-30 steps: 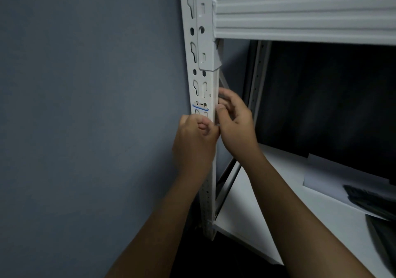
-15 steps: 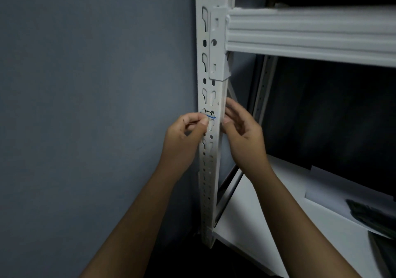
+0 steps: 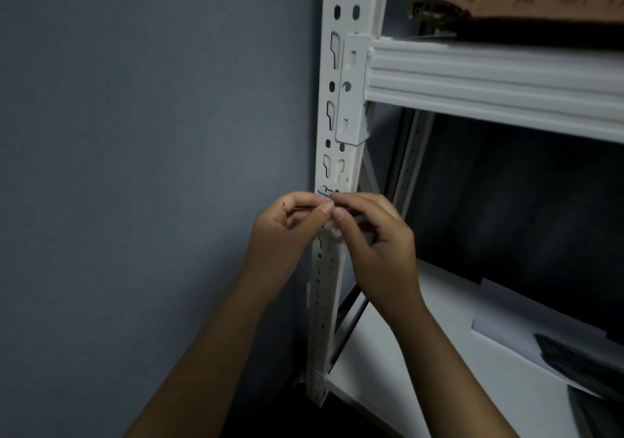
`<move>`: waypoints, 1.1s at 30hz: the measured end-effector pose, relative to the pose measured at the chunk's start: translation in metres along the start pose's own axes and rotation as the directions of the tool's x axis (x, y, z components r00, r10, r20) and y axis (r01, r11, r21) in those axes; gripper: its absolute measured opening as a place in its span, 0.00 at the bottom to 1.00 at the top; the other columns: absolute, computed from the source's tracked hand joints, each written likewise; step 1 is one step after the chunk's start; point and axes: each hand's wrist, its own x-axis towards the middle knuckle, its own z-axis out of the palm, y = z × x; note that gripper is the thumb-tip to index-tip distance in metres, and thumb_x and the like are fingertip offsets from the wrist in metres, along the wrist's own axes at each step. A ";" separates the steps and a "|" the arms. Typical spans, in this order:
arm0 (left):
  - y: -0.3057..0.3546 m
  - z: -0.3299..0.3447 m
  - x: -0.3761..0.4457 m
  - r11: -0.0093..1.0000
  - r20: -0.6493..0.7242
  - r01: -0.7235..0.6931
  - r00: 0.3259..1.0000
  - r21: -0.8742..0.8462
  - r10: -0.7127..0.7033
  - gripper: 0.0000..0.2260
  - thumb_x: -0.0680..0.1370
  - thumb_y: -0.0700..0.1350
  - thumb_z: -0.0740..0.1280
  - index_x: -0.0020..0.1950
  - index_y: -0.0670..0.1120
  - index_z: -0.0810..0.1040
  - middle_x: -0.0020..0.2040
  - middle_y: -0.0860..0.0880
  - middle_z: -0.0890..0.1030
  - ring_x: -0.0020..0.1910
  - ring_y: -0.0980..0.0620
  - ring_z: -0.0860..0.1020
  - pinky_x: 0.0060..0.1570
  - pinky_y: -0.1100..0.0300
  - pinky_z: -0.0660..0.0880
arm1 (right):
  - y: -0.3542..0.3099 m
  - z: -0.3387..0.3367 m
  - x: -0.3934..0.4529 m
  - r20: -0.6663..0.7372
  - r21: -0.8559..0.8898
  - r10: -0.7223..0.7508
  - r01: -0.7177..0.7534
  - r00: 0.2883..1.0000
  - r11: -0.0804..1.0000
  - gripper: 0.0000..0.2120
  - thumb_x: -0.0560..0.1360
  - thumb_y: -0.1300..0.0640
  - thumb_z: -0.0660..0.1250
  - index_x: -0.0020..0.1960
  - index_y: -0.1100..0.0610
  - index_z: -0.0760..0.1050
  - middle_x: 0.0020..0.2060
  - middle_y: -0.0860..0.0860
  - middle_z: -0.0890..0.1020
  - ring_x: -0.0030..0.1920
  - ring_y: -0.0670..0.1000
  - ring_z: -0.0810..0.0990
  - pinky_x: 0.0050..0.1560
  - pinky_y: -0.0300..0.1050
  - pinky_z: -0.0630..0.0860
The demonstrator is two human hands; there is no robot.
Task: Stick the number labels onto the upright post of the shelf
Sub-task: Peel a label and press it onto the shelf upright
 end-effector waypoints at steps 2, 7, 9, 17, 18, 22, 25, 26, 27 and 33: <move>-0.002 -0.003 0.001 0.999 -0.001 -0.004 1.000 0.033 0.004 0.04 0.74 0.38 0.69 0.43 0.46 0.79 0.34 0.55 0.82 0.36 0.62 0.80 0.37 0.71 0.74 | -0.005 -0.004 0.003 0.048 0.051 0.045 -0.047 0.998 0.998 0.09 0.76 0.63 0.67 0.52 0.51 0.80 0.48 0.47 0.81 0.50 0.43 0.80 0.52 0.35 0.76; -0.005 -0.009 0.002 0.992 0.046 -0.046 0.998 0.121 0.041 0.05 0.73 0.39 0.71 0.40 0.49 0.80 0.35 0.56 0.83 0.37 0.60 0.79 0.39 0.69 0.74 | -0.015 -0.014 0.012 0.137 0.237 0.282 -0.307 0.950 0.922 0.08 0.73 0.67 0.69 0.43 0.54 0.81 0.37 0.44 0.84 0.41 0.40 0.82 0.46 0.32 0.77; -0.006 -0.011 0.002 0.990 0.084 -0.055 0.996 0.130 0.044 0.05 0.71 0.40 0.72 0.39 0.51 0.80 0.37 0.56 0.83 0.38 0.59 0.80 0.41 0.68 0.74 | -0.013 -0.015 0.012 0.186 0.314 0.366 -0.408 0.912 0.857 0.07 0.74 0.67 0.67 0.43 0.58 0.80 0.33 0.44 0.83 0.37 0.38 0.81 0.43 0.32 0.78; -0.022 0.006 0.006 0.834 -0.103 -0.164 0.962 0.527 0.254 0.01 0.74 0.46 0.71 0.42 0.51 0.81 0.43 0.56 0.78 0.41 0.59 0.77 0.39 0.65 0.74 | 0.019 -0.009 0.000 -0.110 0.286 0.514 -0.469 0.850 0.836 0.06 0.74 0.62 0.69 0.43 0.53 0.82 0.36 0.42 0.84 0.40 0.38 0.81 0.45 0.34 0.78; -0.025 0.011 0.006 0.808 -0.134 -0.159 0.950 0.567 0.281 0.01 0.75 0.46 0.70 0.43 0.51 0.81 0.44 0.57 0.77 0.43 0.58 0.77 0.40 0.62 0.74 | 0.021 -0.007 0.001 -0.170 0.281 0.502 -0.447 0.848 0.849 0.06 0.74 0.61 0.70 0.43 0.51 0.82 0.37 0.41 0.84 0.42 0.39 0.82 0.48 0.36 0.79; -0.033 0.026 0.011 0.716 -0.170 -0.184 0.904 0.673 0.393 0.03 0.76 0.47 0.69 0.46 0.50 0.82 0.46 0.56 0.76 0.47 0.54 0.75 0.39 0.57 0.75 | 0.023 0.003 0.006 -0.275 0.294 0.443 -0.364 0.853 0.884 0.05 0.75 0.62 0.70 0.46 0.53 0.82 0.41 0.44 0.84 0.46 0.41 0.82 0.48 0.34 0.78; -0.033 0.030 0.011 0.711 -0.200 -0.187 0.884 0.678 0.423 0.03 0.76 0.47 0.69 0.46 0.49 0.81 0.46 0.57 0.75 0.47 0.55 0.74 0.38 0.60 0.74 | 0.025 0.007 0.011 -0.294 0.278 0.393 -0.315 0.871 0.907 0.05 0.76 0.63 0.68 0.50 0.58 0.81 0.42 0.47 0.84 0.44 0.40 0.82 0.45 0.30 0.75; -0.033 0.031 0.011 0.705 -0.201 -0.190 0.879 0.684 0.432 0.03 0.76 0.47 0.69 0.46 0.49 0.81 0.45 0.58 0.74 0.47 0.56 0.73 0.37 0.63 0.72 | 0.026 0.008 0.011 -0.299 0.278 0.382 -0.303 0.875 0.912 0.05 0.77 0.63 0.67 0.50 0.59 0.81 0.42 0.47 0.83 0.43 0.40 0.82 0.44 0.30 0.75; -0.033 0.032 0.011 0.699 -0.205 -0.184 0.878 0.691 0.433 0.03 0.76 0.47 0.69 0.46 0.49 0.82 0.45 0.59 0.73 0.47 0.58 0.72 0.37 0.66 0.71 | 0.027 0.009 0.011 -0.302 0.280 0.374 -0.293 0.877 0.914 0.04 0.77 0.64 0.67 0.50 0.60 0.80 0.41 0.47 0.83 0.42 0.39 0.81 0.43 0.30 0.75; -0.033 0.039 0.009 0.721 -0.265 -0.109 0.884 0.684 0.386 0.03 0.76 0.48 0.68 0.45 0.50 0.80 0.45 0.60 0.73 0.47 0.58 0.73 0.38 0.66 0.71 | 0.029 0.012 0.009 -0.302 0.293 0.361 -0.274 0.883 0.916 0.05 0.77 0.64 0.67 0.47 0.56 0.80 0.39 0.44 0.82 0.41 0.40 0.81 0.42 0.30 0.75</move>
